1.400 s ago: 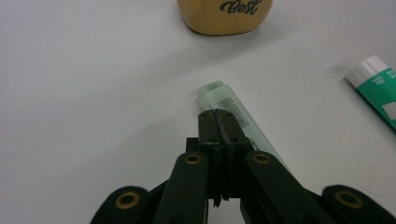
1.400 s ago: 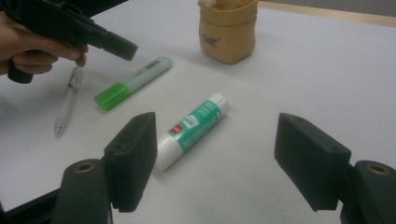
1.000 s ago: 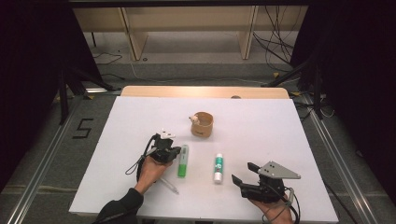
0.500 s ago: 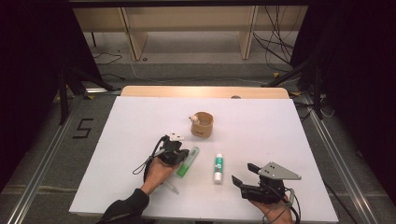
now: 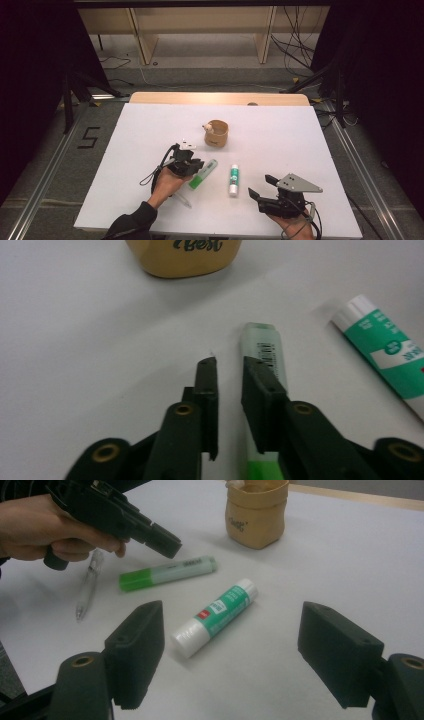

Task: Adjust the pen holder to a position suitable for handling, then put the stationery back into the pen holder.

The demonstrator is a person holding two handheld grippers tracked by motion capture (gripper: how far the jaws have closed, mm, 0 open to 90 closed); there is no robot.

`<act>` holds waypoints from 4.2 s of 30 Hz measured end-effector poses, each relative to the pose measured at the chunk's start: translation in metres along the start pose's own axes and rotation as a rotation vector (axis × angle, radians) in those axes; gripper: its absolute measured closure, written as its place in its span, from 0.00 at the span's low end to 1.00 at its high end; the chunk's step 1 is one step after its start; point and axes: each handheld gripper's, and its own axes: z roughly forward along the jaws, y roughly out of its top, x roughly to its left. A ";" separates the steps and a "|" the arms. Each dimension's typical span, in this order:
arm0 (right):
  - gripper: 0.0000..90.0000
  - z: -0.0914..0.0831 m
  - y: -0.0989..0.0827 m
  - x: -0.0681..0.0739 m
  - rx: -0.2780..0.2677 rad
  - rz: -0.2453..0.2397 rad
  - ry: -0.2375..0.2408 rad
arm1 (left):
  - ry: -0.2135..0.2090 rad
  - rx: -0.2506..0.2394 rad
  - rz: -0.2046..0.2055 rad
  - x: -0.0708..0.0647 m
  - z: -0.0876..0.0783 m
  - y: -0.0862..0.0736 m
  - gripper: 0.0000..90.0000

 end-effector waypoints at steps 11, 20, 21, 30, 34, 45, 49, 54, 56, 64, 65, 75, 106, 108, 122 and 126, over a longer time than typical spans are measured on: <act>0.31 -0.001 0.000 0.000 -0.008 -0.001 -0.004 | -0.024 0.056 0.044 -0.009 -0.022 0.004 0.29; 0.31 0.000 -0.001 0.000 -0.011 -0.009 -0.004 | -0.028 0.087 0.064 -0.010 -0.024 0.002 0.22; 0.31 0.000 -0.001 0.000 -0.011 -0.009 -0.004 | -0.029 0.091 0.069 -0.011 -0.024 0.002 0.22; 0.31 0.001 -0.005 -0.002 -0.003 -0.020 0.002 | -0.041 0.133 0.100 -0.013 -0.030 0.000 0.19; 0.31 0.000 -0.005 -0.002 -0.005 -0.020 0.001 | -0.046 0.160 0.120 -0.014 -0.028 -0.002 0.19; 0.31 0.002 -0.005 -0.001 0.001 -0.023 0.000 | -0.019 0.243 0.169 -0.021 -0.015 -0.005 0.21; 0.31 0.002 -0.006 -0.001 0.001 -0.027 0.000 | -0.012 0.276 0.185 -0.023 -0.009 -0.006 0.23; 0.31 0.004 -0.006 -0.001 0.007 -0.023 0.000 | -0.013 0.309 0.193 -0.023 -0.003 -0.006 0.32; 0.31 0.004 -0.006 -0.001 0.005 -0.028 0.001 | -0.013 0.316 0.192 -0.022 -0.001 -0.006 0.36; 0.31 0.005 -0.007 -0.001 0.012 -0.029 0.005 | 0.019 0.315 0.222 -0.023 0.000 -0.005 0.56; 0.31 0.006 -0.007 -0.001 0.011 -0.025 0.004 | 0.015 0.318 0.225 -0.024 0.000 -0.005 0.59; 0.31 0.011 -0.007 0.002 0.029 -0.038 0.011 | 0.004 0.312 0.217 -0.024 -0.001 -0.005 0.74; 0.31 0.043 0.021 0.088 0.005 -0.575 0.073 | -0.229 0.446 0.364 -0.041 -0.059 0.012 0.74; 0.31 0.048 0.020 0.094 0.012 -0.628 0.060 | -0.231 0.454 0.373 -0.041 -0.059 0.012 0.74; 0.38 0.075 0.005 0.125 0.023 -1.052 -0.162 | -0.243 0.462 0.363 -0.043 -0.062 0.013 0.74; 0.43 0.082 0.001 0.131 0.032 -1.134 -0.217 | -0.249 0.462 0.359 -0.044 -0.062 0.013 0.74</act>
